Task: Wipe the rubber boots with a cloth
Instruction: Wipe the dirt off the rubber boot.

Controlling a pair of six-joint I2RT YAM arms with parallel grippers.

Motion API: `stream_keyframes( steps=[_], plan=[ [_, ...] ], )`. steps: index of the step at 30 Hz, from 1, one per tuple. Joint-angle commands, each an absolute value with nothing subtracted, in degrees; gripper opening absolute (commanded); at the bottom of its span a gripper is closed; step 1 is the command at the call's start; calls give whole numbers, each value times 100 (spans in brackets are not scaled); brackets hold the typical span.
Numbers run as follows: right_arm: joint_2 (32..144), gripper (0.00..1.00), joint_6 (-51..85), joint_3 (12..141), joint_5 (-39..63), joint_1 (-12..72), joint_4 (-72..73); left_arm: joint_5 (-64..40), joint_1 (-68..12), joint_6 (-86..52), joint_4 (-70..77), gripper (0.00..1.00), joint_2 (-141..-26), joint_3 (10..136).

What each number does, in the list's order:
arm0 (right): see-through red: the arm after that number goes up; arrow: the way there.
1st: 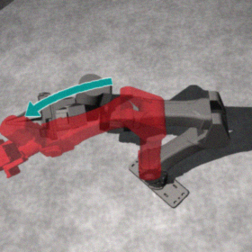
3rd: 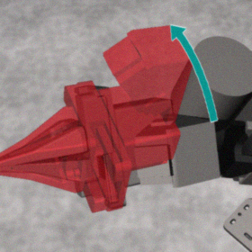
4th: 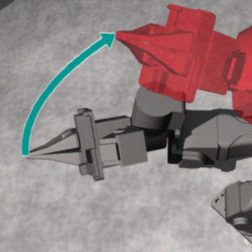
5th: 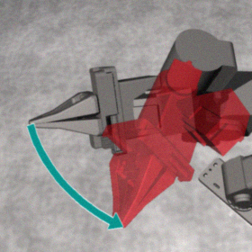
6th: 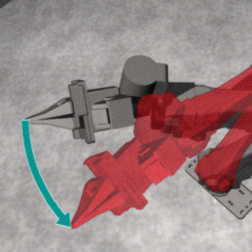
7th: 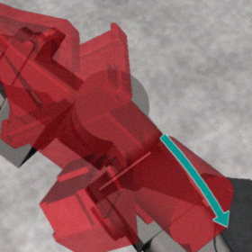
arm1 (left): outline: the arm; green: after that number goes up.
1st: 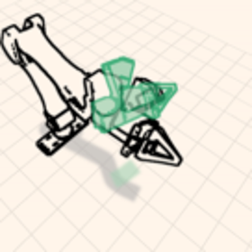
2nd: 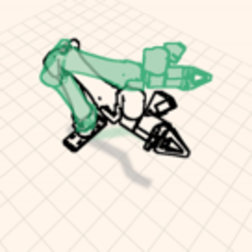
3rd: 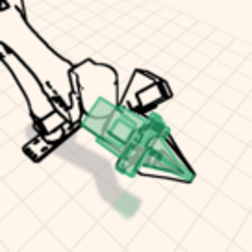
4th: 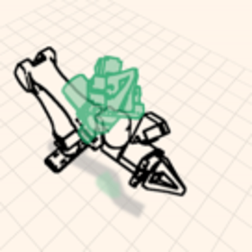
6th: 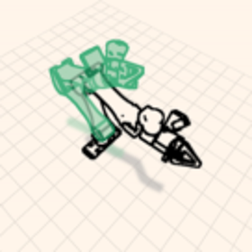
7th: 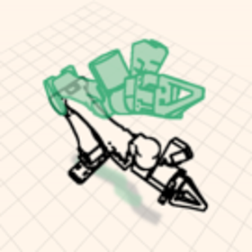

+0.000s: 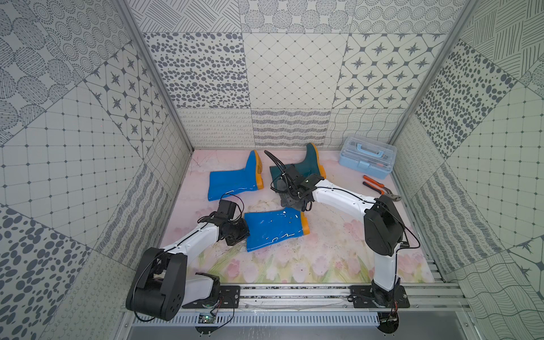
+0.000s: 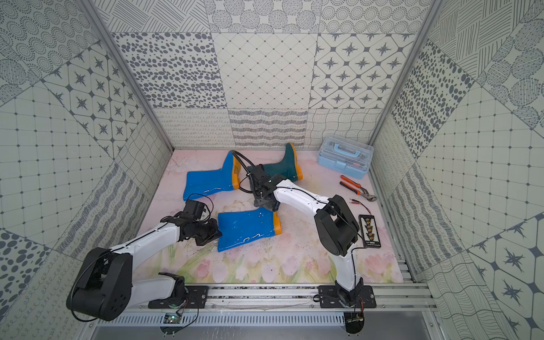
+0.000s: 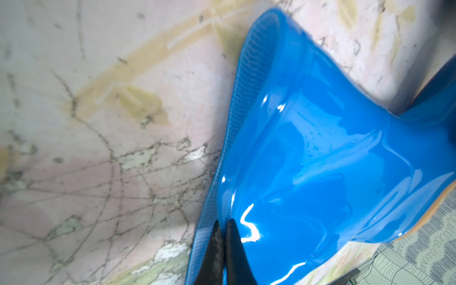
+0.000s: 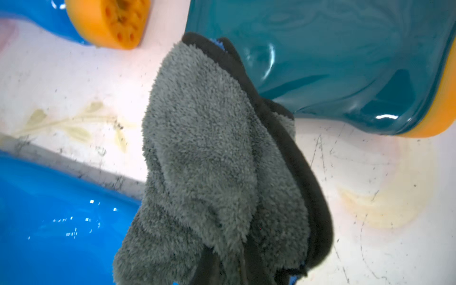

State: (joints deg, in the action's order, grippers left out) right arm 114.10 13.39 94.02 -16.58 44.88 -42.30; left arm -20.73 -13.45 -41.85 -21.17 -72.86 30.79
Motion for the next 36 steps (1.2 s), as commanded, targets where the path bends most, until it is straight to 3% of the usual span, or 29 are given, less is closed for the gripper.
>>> stream_keyframes(
  steps=[1,19,25,36],
  plan=[
    [11656,0,1074,9631,-1738,4534,-4422,-2145,-1355,-4185,-2212,0,-7281,3077],
    [9825,0,2575,6926,-1601,5469,-3995,-2179,-1365,-4204,-2102,0,-7419,3063],
    [10256,0,2068,7173,-1595,5043,-3801,-2408,-1479,-4382,-1775,0,-7812,3093],
    [10329,0,723,7489,-2062,3969,-3564,-2040,-2728,-5028,-1157,0,-8810,3965]
  ],
)
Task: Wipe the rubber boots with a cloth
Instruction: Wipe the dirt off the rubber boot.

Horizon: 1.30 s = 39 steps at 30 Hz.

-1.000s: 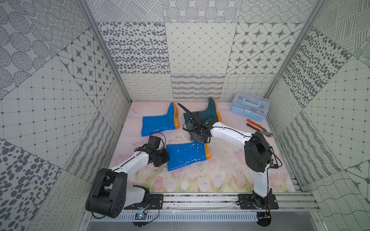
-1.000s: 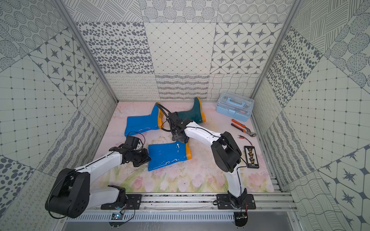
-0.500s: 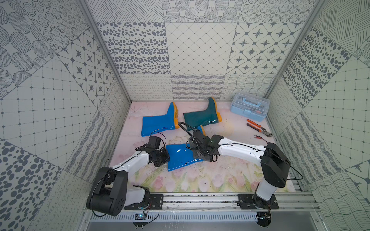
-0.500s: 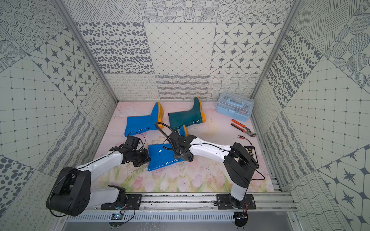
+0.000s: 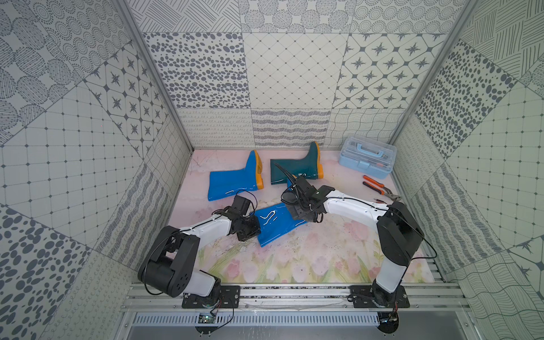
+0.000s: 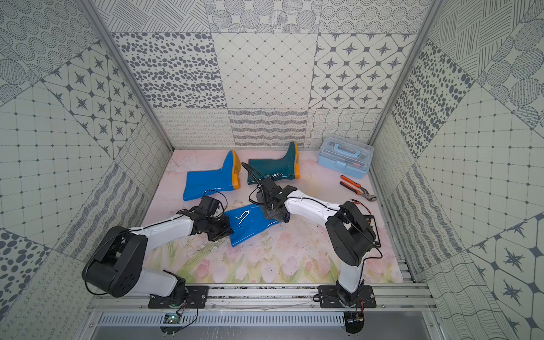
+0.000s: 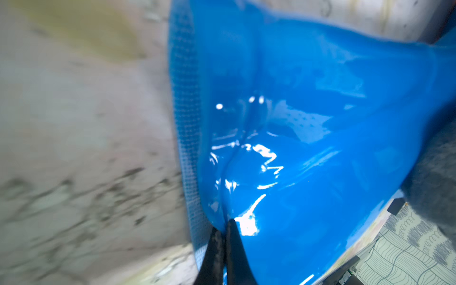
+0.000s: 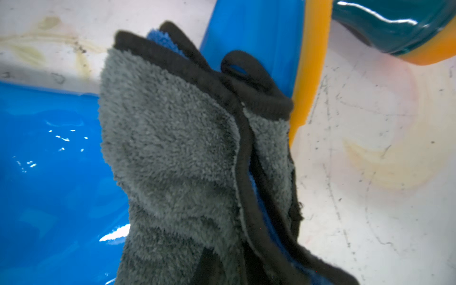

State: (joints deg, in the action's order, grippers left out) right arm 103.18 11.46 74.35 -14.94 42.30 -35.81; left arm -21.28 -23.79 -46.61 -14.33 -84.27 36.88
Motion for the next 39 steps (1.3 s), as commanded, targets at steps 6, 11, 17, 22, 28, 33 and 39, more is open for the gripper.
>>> stream_keyframes(
  steps=[6,11,17,22,28,33,39],
  plan=[
    [9774,0,1203,6790,-1790,4193,-3446,-1796,-2768,-4930,-1433,0,-8814,4188],
    [9344,0,1791,6093,-1576,4296,-3234,-1899,-2777,-4920,-1484,0,-8695,3998],
    [9235,0,2015,5968,-1597,4402,-2962,-1915,-2793,-4931,-1420,0,-8556,3728],
    [9370,0,2337,5795,-1547,4748,-2567,-1944,-2881,-4973,-1369,0,-8521,3688],
    [9325,0,2934,5738,-1400,5496,-2045,-1954,-2909,-4981,-1384,0,-8376,3604],
    [9558,0,3361,5916,-1189,6140,-1639,-1971,-2909,-4976,-1397,0,-8378,3633],
    [9330,0,3261,5515,-1233,5728,-1825,-1986,-2909,-5026,-1403,0,-8356,3612]
  ],
)
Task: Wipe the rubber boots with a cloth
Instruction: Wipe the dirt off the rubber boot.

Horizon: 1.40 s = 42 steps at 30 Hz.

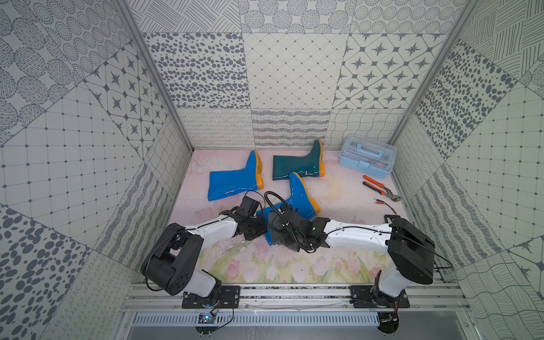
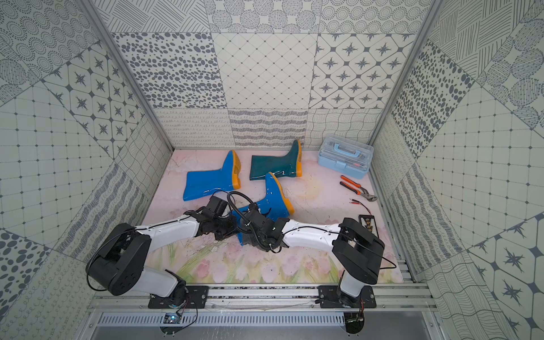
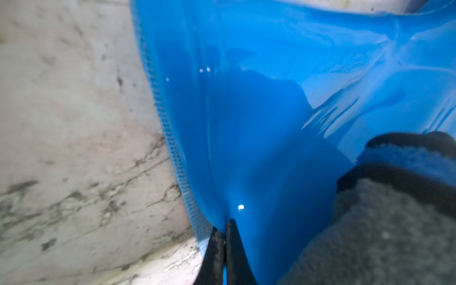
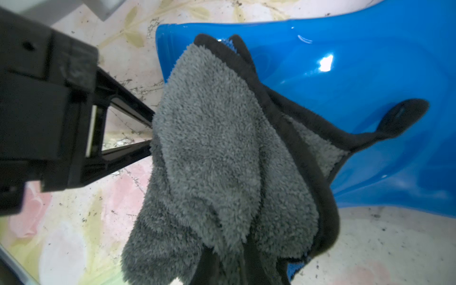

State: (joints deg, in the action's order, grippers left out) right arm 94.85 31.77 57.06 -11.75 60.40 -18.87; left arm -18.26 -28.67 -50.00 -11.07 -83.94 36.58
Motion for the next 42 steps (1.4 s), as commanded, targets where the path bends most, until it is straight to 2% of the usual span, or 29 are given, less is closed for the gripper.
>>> stream_keyframes(
  steps=[1,6,9,17,22,25,32,35,38,42],
  plan=[
    [9213,0,3196,5405,-1239,5568,-1882,-1978,-2909,-5006,-1421,0,-8346,3621],
    [8400,0,3016,4774,-1322,4543,-1935,-1874,-2909,-4931,-1558,0,-8245,3599],
    [8263,0,2947,4778,-1353,4467,-1909,-1881,-2909,-4943,-1542,0,-8240,3569],
    [9369,0,3769,5224,-1046,6197,-1248,-1865,-2910,-4988,-1507,0,-8240,3599],
    [9460,0,4434,5002,-654,6508,-372,-1927,-2909,-5066,-1409,0,-8131,3507],
    [9247,0,4240,4914,-727,6295,-467,-1901,-2909,-5039,-1427,0,-8147,3496],
    [8384,0,3546,4411,-1033,4809,-1556,-1872,-2905,-4976,-1481,0,-8151,3509],
    [8174,0,3421,4354,-1009,4670,-1567,-1866,-2910,-4949,-1503,0,-8122,3507],
    [8441,0,3738,4430,-611,4971,-1114,-1824,-2909,-4968,-1493,0,-8095,3507],
    [9434,0,4104,5207,-470,6025,-821,-1714,-2907,-4987,-1558,0,-7948,3516]
  ],
)
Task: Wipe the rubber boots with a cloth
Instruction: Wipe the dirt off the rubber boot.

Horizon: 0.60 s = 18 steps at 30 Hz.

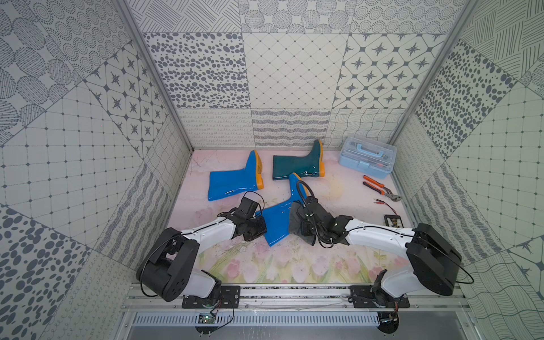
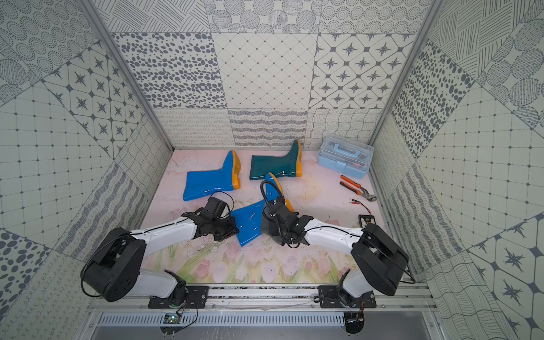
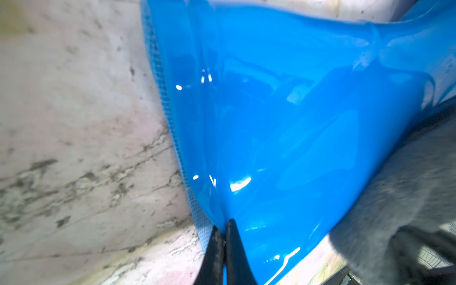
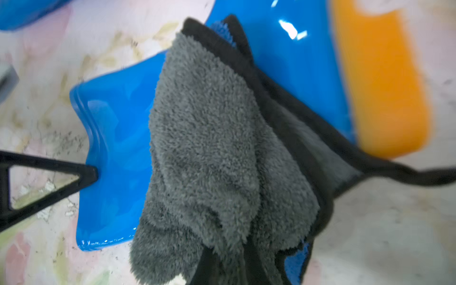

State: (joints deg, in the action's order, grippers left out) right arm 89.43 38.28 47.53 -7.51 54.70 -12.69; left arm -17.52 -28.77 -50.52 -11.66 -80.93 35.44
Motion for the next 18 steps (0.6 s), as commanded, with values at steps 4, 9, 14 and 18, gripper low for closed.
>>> stream_keyframes(
  steps=[4,9,14,18],
  plan=[
    [10127,0,4332,5897,-113,6587,-500,-1497,-2909,-4819,-1807,0,-7646,3526],
    [9666,0,4095,5570,-152,5945,-788,-1380,-2880,-4642,-2043,0,-7462,3473],
    [8839,0,3309,5134,-407,4640,-1791,-1424,-2848,-4593,-2066,0,-7521,3455],
    [8584,0,2879,5203,-675,4302,-2215,-1458,-2834,-4590,-2029,0,-7580,3499]
  ],
)
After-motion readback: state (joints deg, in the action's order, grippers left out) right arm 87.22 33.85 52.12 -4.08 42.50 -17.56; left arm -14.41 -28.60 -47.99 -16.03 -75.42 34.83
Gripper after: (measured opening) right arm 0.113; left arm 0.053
